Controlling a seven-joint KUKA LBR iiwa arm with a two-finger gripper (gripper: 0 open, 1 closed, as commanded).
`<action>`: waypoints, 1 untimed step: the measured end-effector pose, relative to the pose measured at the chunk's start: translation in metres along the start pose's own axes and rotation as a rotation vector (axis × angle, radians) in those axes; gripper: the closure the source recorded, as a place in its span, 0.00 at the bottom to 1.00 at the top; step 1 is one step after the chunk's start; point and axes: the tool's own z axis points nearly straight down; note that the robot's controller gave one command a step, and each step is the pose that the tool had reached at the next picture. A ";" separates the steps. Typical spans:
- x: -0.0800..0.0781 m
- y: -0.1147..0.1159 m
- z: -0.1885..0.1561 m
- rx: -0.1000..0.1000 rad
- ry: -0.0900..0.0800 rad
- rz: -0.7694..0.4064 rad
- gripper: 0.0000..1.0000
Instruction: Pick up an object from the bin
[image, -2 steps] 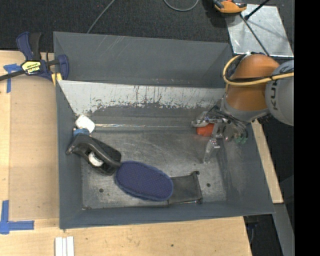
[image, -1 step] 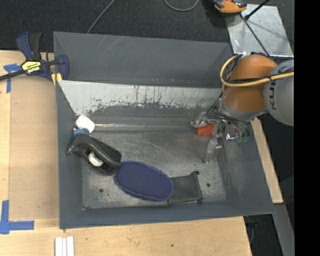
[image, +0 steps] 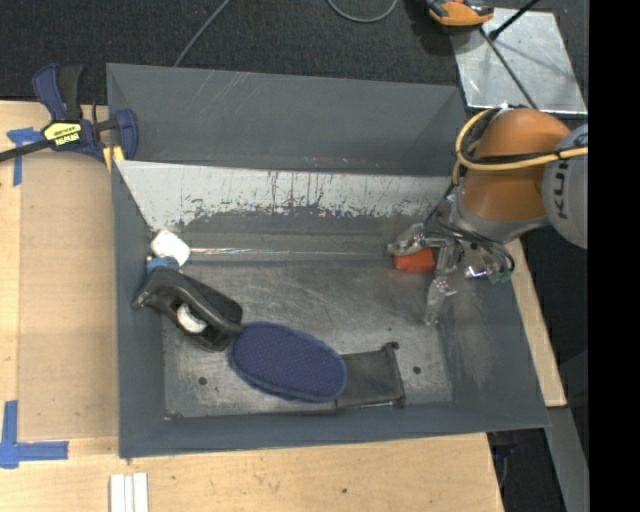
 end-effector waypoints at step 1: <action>0.010 0.001 0.000 0.001 0.004 -0.058 0.00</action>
Offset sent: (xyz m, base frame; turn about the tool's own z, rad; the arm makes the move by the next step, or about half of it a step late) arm -0.0109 -0.0015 -0.0017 -0.0600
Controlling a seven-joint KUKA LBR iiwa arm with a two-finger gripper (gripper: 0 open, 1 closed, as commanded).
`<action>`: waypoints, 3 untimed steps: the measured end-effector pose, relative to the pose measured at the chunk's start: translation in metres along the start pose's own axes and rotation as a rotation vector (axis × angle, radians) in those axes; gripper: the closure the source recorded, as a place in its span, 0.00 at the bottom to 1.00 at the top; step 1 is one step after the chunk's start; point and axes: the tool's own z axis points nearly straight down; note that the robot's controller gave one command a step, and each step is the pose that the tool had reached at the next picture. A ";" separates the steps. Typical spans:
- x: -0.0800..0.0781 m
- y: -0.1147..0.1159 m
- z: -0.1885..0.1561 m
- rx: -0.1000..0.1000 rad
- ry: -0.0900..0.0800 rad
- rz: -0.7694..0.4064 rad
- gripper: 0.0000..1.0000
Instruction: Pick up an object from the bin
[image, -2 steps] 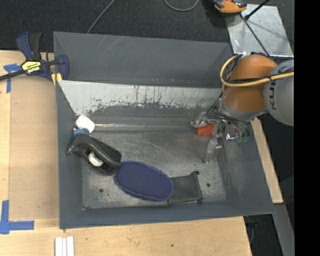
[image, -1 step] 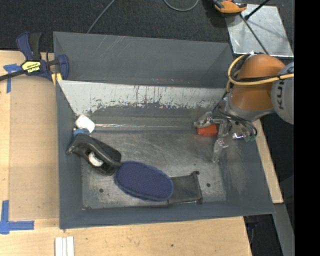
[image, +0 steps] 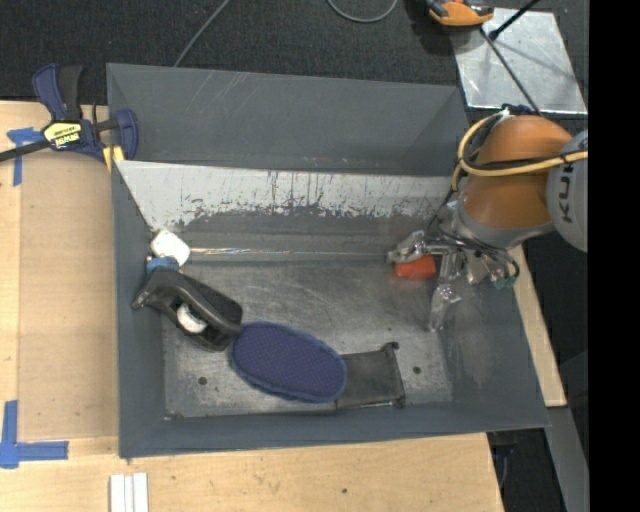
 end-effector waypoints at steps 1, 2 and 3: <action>-0.004 0.009 0.001 -0.001 0.003 0.213 0.00; -0.008 0.033 0.001 0.005 -0.006 0.168 0.00; -0.002 0.030 0.001 -0.001 0.001 0.287 0.00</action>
Offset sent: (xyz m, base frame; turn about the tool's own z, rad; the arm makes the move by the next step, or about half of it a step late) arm 0.0008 0.0103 -0.0017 0.2121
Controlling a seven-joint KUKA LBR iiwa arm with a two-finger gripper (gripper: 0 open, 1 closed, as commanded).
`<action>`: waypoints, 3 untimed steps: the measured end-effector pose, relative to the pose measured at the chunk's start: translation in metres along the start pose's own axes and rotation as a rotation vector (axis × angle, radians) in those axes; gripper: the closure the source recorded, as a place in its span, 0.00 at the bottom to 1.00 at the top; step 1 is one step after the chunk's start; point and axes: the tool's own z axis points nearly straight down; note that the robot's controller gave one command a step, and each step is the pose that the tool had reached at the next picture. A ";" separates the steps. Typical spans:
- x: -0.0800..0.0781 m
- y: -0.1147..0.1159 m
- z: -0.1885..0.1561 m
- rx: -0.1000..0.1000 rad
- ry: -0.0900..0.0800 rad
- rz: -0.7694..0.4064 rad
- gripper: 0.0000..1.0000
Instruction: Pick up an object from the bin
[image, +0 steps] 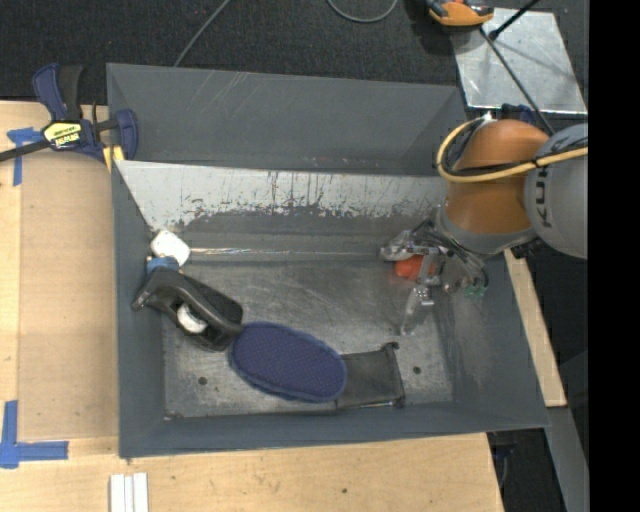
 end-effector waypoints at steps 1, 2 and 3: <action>-0.014 0.005 -0.001 0.006 0.002 -0.078 0.00; -0.017 -0.015 0.001 -0.009 -0.002 -0.189 0.00; -0.007 -0.036 0.001 0.001 -0.003 -0.035 0.00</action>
Offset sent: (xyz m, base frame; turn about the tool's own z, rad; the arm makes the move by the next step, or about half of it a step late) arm 0.0136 0.0093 -0.0009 -0.0823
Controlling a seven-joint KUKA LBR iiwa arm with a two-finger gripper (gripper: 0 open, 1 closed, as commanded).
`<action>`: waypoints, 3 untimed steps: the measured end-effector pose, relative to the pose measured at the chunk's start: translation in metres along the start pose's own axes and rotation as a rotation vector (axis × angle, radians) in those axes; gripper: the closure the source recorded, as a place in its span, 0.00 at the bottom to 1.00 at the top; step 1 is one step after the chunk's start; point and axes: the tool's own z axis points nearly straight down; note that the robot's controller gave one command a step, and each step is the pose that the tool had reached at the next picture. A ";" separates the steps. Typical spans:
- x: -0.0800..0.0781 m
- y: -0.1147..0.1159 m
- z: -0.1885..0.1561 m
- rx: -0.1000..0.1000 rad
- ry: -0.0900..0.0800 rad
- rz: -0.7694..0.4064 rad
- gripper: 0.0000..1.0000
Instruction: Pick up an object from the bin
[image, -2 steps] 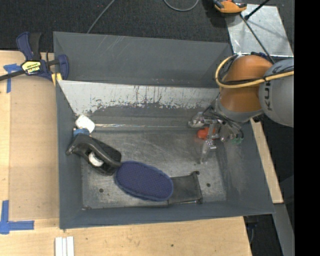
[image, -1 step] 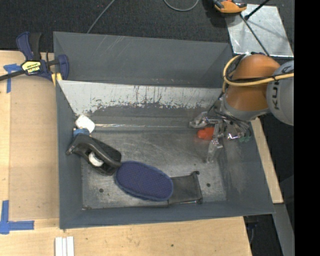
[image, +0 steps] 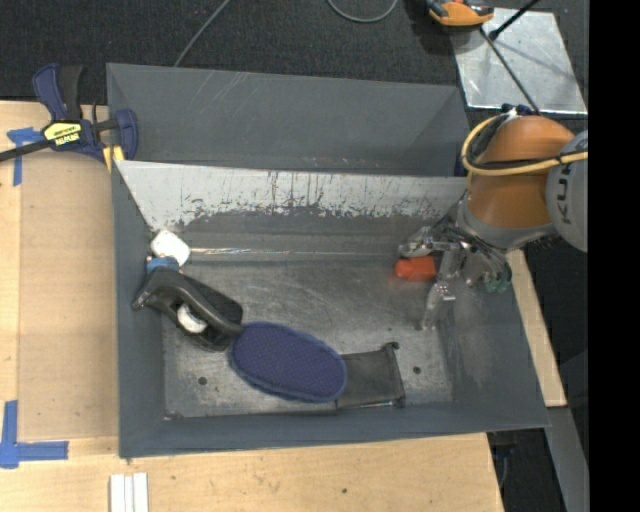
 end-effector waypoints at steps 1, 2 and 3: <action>-0.001 0.006 0.001 -0.003 0.005 0.170 0.00; -0.005 0.004 -0.003 0.003 -0.016 0.171 1.00; 0.019 0.029 -0.147 0.002 -0.007 0.187 1.00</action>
Offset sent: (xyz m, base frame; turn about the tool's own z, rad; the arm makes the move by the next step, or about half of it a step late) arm -0.0005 0.0049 -0.0037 0.1733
